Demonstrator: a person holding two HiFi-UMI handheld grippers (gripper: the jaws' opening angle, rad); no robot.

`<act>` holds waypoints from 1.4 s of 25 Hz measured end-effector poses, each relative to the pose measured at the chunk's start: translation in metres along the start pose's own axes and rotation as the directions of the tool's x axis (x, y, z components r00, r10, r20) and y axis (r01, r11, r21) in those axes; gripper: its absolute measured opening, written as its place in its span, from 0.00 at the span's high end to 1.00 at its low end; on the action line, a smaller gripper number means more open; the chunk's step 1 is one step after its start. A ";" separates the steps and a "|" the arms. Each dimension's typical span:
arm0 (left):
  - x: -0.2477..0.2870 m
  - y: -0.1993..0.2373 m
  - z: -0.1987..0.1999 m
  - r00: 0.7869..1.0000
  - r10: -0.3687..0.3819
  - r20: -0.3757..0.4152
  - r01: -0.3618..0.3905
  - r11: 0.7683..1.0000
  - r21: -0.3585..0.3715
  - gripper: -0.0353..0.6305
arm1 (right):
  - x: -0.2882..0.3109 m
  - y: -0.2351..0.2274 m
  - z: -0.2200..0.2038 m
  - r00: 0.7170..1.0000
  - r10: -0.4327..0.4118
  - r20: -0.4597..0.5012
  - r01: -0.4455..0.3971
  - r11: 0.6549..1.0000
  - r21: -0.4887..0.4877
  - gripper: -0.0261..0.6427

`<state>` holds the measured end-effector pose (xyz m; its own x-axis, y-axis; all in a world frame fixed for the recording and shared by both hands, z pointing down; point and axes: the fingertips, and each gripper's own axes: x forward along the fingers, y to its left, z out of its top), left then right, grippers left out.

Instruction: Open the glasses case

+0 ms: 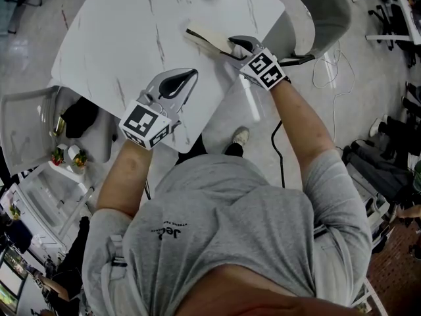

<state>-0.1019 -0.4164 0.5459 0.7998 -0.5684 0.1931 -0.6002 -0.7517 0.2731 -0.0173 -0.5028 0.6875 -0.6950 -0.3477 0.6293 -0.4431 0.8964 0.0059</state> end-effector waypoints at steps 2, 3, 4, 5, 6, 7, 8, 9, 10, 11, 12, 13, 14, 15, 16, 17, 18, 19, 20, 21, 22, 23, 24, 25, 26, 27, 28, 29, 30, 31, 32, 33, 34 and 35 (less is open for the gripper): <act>0.001 0.000 0.000 1.000 -0.002 -0.002 0.002 1.000 0.001 0.88 | -0.002 -0.001 0.002 1.000 -0.001 0.011 0.001 1.000 0.003 0.68; 0.001 0.000 0.000 1.000 -0.002 -0.003 0.002 1.000 0.000 0.88 | -0.003 -0.002 0.003 1.000 -0.001 0.016 0.001 1.000 0.004 0.69; 0.001 0.000 -0.001 1.000 -0.003 -0.004 0.003 1.000 -0.001 0.88 | -0.003 -0.002 0.004 1.000 -0.001 0.022 0.001 1.000 0.005 0.71; 0.001 0.000 -0.001 1.000 -0.003 -0.006 0.003 1.000 -0.002 0.88 | -0.004 -0.002 0.006 1.000 -0.001 0.027 0.001 1.000 0.006 0.73; 0.001 -0.001 -0.002 1.000 -0.004 -0.007 0.004 1.000 -0.002 0.88 | -0.005 -0.002 0.007 0.999 -0.002 0.032 0.002 1.000 0.007 0.75; 0.001 -0.001 -0.002 1.000 -0.005 -0.008 0.005 1.000 -0.002 0.88 | -0.006 -0.003 0.008 0.999 -0.004 0.037 0.003 1.000 0.007 0.76; 0.002 -0.002 -0.002 1.000 -0.007 -0.009 0.007 1.000 -0.001 0.88 | -0.007 -0.003 0.009 0.999 -0.006 0.041 0.006 1.000 0.008 0.78; 0.002 -0.002 -0.002 1.000 -0.008 -0.010 0.008 1.000 0.001 0.88 | -0.008 -0.005 0.009 0.999 -0.010 0.046 0.010 1.000 0.008 0.79; 0.003 -0.003 -0.002 1.000 -0.009 -0.011 0.010 1.000 0.002 0.88 | -0.009 -0.007 0.010 0.999 -0.016 0.050 0.016 1.000 0.010 0.80; 0.003 -0.003 -0.002 1.000 -0.010 -0.012 0.010 1.000 0.003 0.88 | -0.011 -0.009 0.011 0.998 -0.024 0.055 0.023 1.000 0.014 0.82; 0.004 -0.003 -0.002 1.000 -0.011 -0.013 0.011 1.000 0.004 0.88 | -0.012 -0.013 0.011 0.998 -0.033 0.060 0.032 0.999 0.019 0.83; 0.004 -0.003 -0.003 1.000 -0.011 -0.014 0.011 1.000 0.004 0.88 | -0.013 -0.016 0.011 0.997 -0.043 0.063 0.041 0.999 0.022 0.84; 0.004 -0.003 -0.003 1.000 -0.010 -0.015 0.010 1.000 0.004 0.88 | -0.013 -0.020 0.011 0.997 -0.053 0.064 0.051 0.998 0.025 0.85; 0.004 -0.002 -0.003 1.000 -0.009 -0.016 0.009 1.000 0.003 0.88 | -0.014 -0.024 0.011 0.996 -0.063 0.064 0.061 0.998 0.028 0.85; 0.004 -0.002 -0.003 1.000 -0.008 -0.016 0.008 1.000 0.003 0.88 | -0.014 -0.027 0.011 0.995 -0.073 0.062 0.071 0.997 0.030 0.86; 0.004 -0.001 -0.004 1.000 -0.008 -0.017 0.008 1.000 0.003 0.88 | -0.014 -0.031 0.010 0.995 -0.083 0.060 0.081 0.996 0.033 0.87; 0.003 -0.001 -0.004 1.000 -0.007 -0.018 0.007 1.000 0.003 0.88 | -0.014 -0.035 0.009 0.994 -0.095 0.056 0.093 0.995 0.037 0.88; 0.003 0.000 -0.004 1.000 -0.006 -0.018 0.006 1.000 0.003 0.88 | -0.013 -0.040 0.008 0.993 -0.109 0.051 0.107 0.993 0.045 0.88; 0.004 0.000 -0.004 1.000 -0.005 -0.018 0.005 1.000 0.002 0.88 | -0.013 -0.045 0.005 0.991 -0.124 0.044 0.122 0.991 0.055 0.89; 0.004 0.000 -0.004 1.000 -0.006 -0.018 0.006 1.000 0.001 0.88 | -0.012 -0.050 0.002 0.990 -0.139 0.034 0.136 0.989 0.065 0.89; 0.005 0.000 -0.004 1.000 -0.006 -0.019 0.006 1.000 0.002 0.88 | -0.012 -0.055 -0.001 0.989 -0.150 0.020 0.148 0.986 0.074 0.90; 0.005 -0.001 -0.004 1.000 -0.008 -0.019 0.008 1.000 0.002 0.88 | -0.011 -0.058 -0.006 0.988 -0.157 0.004 0.156 0.985 0.080 0.90; 0.006 -0.001 -0.004 1.000 -0.009 -0.019 0.009 1.000 0.003 0.88 | -0.010 -0.060 -0.011 0.987 -0.162 -0.012 0.162 0.983 0.082 0.90; 0.006 -0.002 -0.004 1.000 -0.010 -0.019 0.010 1.000 0.003 0.88 | -0.010 -0.061 -0.015 0.986 -0.166 -0.026 0.167 0.982 0.083 0.90; 0.006 -0.003 -0.004 1.000 -0.011 -0.019 0.011 1.000 0.004 0.88 | -0.011 -0.062 -0.019 0.985 -0.170 -0.035 0.172 0.981 0.084 0.90; 0.006 -0.004 -0.004 1.000 -0.013 -0.020 0.013 1.000 0.005 0.88 | -0.012 -0.062 -0.022 0.984 -0.174 -0.040 0.177 0.980 0.087 0.90; 0.006 -0.004 -0.004 1.000 -0.014 -0.020 0.014 1.000 0.006 0.88 | -0.013 -0.062 -0.024 0.983 -0.179 -0.041 0.182 0.979 0.092 0.90; 0.006 -0.004 -0.004 1.000 -0.015 -0.020 0.015 1.000 0.006 0.88 | -0.014 -0.063 -0.025 0.982 -0.183 -0.041 0.187 0.978 0.097 0.90; 0.006 -0.004 -0.004 1.000 -0.015 -0.020 0.015 1.000 0.005 0.88 | -0.015 -0.063 -0.026 0.981 -0.187 -0.041 0.190 0.977 0.100 0.90; 0.005 -0.004 -0.004 1.000 -0.015 -0.019 0.015 1.000 0.005 0.88 | -0.016 -0.062 -0.026 0.981 -0.191 -0.039 0.194 0.976 0.103 0.90; 0.005 -0.005 -0.004 1.000 -0.015 -0.019 0.015 1.000 0.005 0.88 | -0.017 -0.062 -0.025 0.980 -0.194 -0.037 0.197 0.975 0.105 0.90; 0.005 -0.006 -0.003 1.000 -0.016 -0.020 0.016 1.000 0.006 0.88 | -0.019 -0.062 -0.025 0.980 -0.198 -0.033 0.200 0.974 0.108 0.89; 0.005 -0.007 -0.003 1.000 -0.017 -0.020 0.018 1.000 0.008 0.88 | -0.021 -0.061 -0.023 0.979 -0.202 -0.028 0.204 0.973 0.112 0.89; 0.005 -0.008 -0.002 1.000 -0.019 -0.020 0.019 1.000 0.009 0.88 | -0.024 -0.060 -0.022 0.978 -0.206 -0.022 0.207 0.971 0.117 0.89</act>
<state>-0.0930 -0.4130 0.5468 0.8112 -0.5469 0.2070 -0.5847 -0.7658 0.2679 0.0387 -0.5424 0.6888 -0.5765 -0.5187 0.6313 -0.6406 0.7666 0.0447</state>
